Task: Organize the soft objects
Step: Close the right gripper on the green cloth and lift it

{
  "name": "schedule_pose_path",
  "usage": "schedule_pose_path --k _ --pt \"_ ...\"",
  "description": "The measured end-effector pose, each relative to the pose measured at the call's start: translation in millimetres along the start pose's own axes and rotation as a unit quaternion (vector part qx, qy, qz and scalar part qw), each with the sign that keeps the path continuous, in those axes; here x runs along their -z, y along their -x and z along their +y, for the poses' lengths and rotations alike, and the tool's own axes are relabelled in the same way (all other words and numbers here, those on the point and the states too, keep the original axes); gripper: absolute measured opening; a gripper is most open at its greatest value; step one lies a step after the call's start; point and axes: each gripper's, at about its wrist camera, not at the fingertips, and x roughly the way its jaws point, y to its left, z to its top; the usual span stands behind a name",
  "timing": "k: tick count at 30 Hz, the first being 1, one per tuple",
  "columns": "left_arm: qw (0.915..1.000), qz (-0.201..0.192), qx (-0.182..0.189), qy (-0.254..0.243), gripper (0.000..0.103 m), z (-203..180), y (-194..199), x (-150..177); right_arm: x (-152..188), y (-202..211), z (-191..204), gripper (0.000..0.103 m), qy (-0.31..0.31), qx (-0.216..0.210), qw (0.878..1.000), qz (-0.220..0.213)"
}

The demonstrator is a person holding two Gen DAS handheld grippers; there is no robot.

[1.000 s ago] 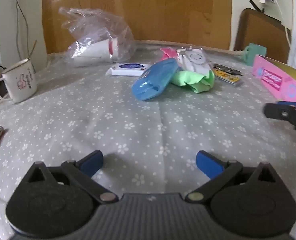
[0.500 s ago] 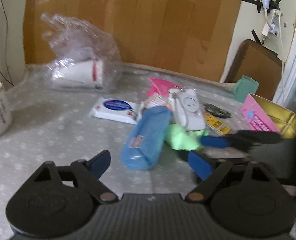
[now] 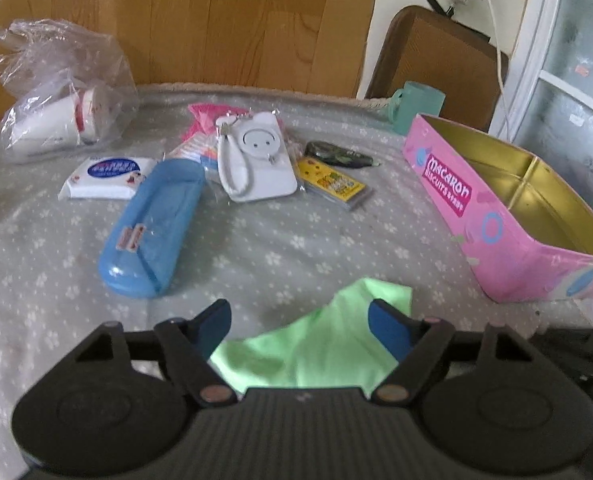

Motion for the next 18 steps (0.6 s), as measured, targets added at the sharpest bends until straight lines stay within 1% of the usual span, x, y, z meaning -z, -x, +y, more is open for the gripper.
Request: schedule_pose_path --k 1,2,4,5,6,7,8,9,10,11,12,13,14,15,18 --pt "1.0000 0.002 -0.005 0.003 0.093 -2.6 0.1 2.0 0.1 0.5 0.7 0.071 0.004 0.002 1.000 -0.012" --pt "0.9999 0.005 -0.010 0.004 0.099 -4.5 0.5 1.3 -1.2 -1.6 1.0 0.071 0.010 -0.003 1.000 -0.018" --pt "0.9997 0.006 -0.024 -0.002 0.101 -10.6 3.9 1.0 -7.7 -13.6 0.2 0.072 0.021 -0.006 1.000 -0.013" --pt "0.9995 0.004 -0.031 -0.009 0.100 -13.3 5.6 0.0 -10.4 -21.9 0.2 0.072 0.020 -0.005 1.000 -0.007" --pt "0.9991 0.003 -0.038 -0.017 0.098 -15.5 6.3 1.2 -14.3 -31.9 -4.9 0.071 0.013 -0.008 1.000 -0.001" --pt "0.9990 0.007 -0.040 -0.020 0.086 -16.5 6.0 1.9 -15.5 -38.5 -5.9 0.070 0.007 -0.014 1.000 0.005" --pt "0.9990 0.017 -0.038 -0.016 0.064 -17.1 5.1 3.0 -15.3 -43.3 -5.8 0.061 0.005 -0.026 1.000 0.005" --pt "0.9990 0.031 -0.030 -0.012 0.054 -17.3 2.7 4.5 -12.7 -42.2 -3.4 0.047 0.013 -0.027 1.000 -0.005" --pt "0.9987 0.046 -0.021 -0.011 0.043 -17.6 -0.8 6.2 -11.8 -41.6 0.4 0.041 0.026 -0.031 0.999 -0.007" --pt "0.9990 0.043 -0.013 -0.005 0.028 -17.6 -1.3 7.9 -10.6 -38.6 3.4 0.019 0.031 -0.046 0.998 -0.009" --pt "0.9991 0.041 -0.009 -0.003 0.020 -18.4 -1.0 8.9 -8.7 -35.4 6.2 0.018 0.027 -0.047 0.999 -0.010" --pt "0.9990 0.043 -0.004 -0.007 0.012 -23.4 0.1 6.8 -7.0 -30.8 6.2 0.018 0.029 -0.037 0.999 -0.018" --pt "0.9989 0.045 0.004 -0.013 0.012 -30.6 1.8 4.5 -6.0 -23.3 5.9 0.017 0.034 -0.023 0.999 -0.034" --pt "0.9989 0.038 -0.001 -0.028 0.012 -42.1 5.7 1.1 -6.8 -16.9 4.0 0.017 0.036 -0.011 0.998 -0.048" --pt "0.9955 0.000 -0.002 -0.095 0.012 -81.1 17.8 -14.0 -15.8 9.6 -17.3 0.017 0.014 0.029 0.995 -0.098"
